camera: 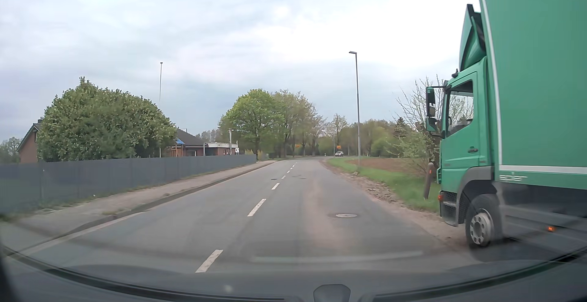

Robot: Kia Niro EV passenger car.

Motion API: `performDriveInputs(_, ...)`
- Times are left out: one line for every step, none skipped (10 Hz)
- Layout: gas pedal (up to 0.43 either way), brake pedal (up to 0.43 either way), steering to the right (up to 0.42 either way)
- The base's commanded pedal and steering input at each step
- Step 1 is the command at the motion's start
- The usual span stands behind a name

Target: Follow the waypoints while adhering to traffic rules and regulations

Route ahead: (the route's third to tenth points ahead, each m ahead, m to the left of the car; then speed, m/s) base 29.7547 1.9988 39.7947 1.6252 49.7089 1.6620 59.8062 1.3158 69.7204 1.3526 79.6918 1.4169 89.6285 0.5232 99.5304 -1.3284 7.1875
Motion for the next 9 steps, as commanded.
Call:
performDriveInputs(0.150,0.000,0.004)
performDriveInputs(0.150,0.000,0.004)
performDriveInputs(0.150,0.000,0.004)
performDriveInputs(0.157,0.000,0.004)
performDriveInputs(0.157,0.000,0.004)
performDriveInputs(0.169,0.000,0.004)
performDriveInputs(0.177,0.000,0.004)
performDriveInputs(0.189,0.000,0.004)
performDriveInputs(0.197,0.000,0.004)
